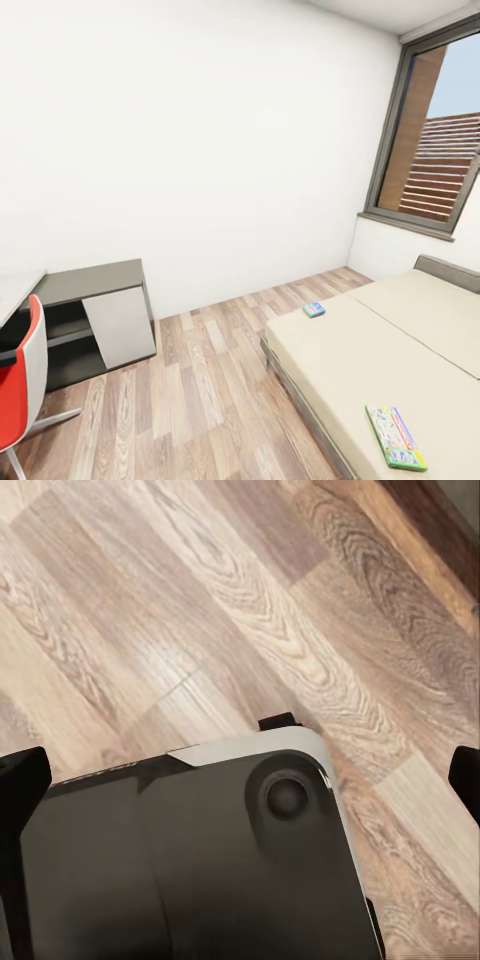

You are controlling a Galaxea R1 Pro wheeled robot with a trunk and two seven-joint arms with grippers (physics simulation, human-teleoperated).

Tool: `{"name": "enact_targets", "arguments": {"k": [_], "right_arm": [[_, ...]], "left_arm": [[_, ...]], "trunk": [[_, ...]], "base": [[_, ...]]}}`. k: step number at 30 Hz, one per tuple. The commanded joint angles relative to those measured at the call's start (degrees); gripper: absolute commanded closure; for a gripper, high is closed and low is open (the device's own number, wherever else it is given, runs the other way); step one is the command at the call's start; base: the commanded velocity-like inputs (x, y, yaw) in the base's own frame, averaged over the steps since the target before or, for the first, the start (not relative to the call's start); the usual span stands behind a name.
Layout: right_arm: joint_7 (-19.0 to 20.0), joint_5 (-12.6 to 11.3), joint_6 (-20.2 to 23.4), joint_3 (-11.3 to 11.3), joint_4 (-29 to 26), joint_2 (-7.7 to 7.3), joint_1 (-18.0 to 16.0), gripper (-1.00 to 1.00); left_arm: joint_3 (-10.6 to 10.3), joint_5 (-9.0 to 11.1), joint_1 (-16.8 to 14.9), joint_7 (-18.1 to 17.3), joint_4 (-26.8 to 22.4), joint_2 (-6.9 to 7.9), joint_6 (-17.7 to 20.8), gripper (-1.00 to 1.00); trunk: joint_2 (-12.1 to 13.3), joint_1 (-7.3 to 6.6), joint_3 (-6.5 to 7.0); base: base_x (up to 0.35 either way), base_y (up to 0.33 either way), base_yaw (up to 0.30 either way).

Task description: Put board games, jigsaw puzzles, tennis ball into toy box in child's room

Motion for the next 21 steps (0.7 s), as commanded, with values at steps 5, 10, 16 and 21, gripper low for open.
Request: {"name": "enact_targets", "arguments": {"k": [5, 10, 16, 21], "right_arm": [[0.01, -0.06, -0.17, -0.27, 0.05, 0.04, -0.03, -1.00], [0.01, -0.03, -0.15, -0.27, 0.05, 0.07, 0.01, -1.00], [-0.01, -0.03, -0.11, -0.27, 0.05, 0.04, -0.01, -1.00], [0.01, -0.02, -0.12, -0.27, 0.05, 0.04, -0.02, -1.00]], "left_arm": [[-0.06, -0.02, -0.01, 0.13, 0.05, 0.01, -0.19, -1.00], [-0.06, -0.02, -0.01, 0.15, 0.05, 0.01, -0.19, -1.00], [-0.06, -0.02, -0.01, 0.16, 0.05, 0.01, -0.19, -1.00], [-0.06, -0.02, -0.01, 0.16, 0.05, 0.01, -0.19, -1.00]], "trunk": [[-0.04, 0.01, -0.02], [-0.04, 0.01, -0.02], [-0.04, 0.01, -0.02], [-0.04, 0.01, -0.02]], "base": [[-0.024, 0.017, -0.088], [-0.043, 0.032, -0.058], [-0.122, 0.161, -0.202], [-0.046, 0.102, -0.264]]}}
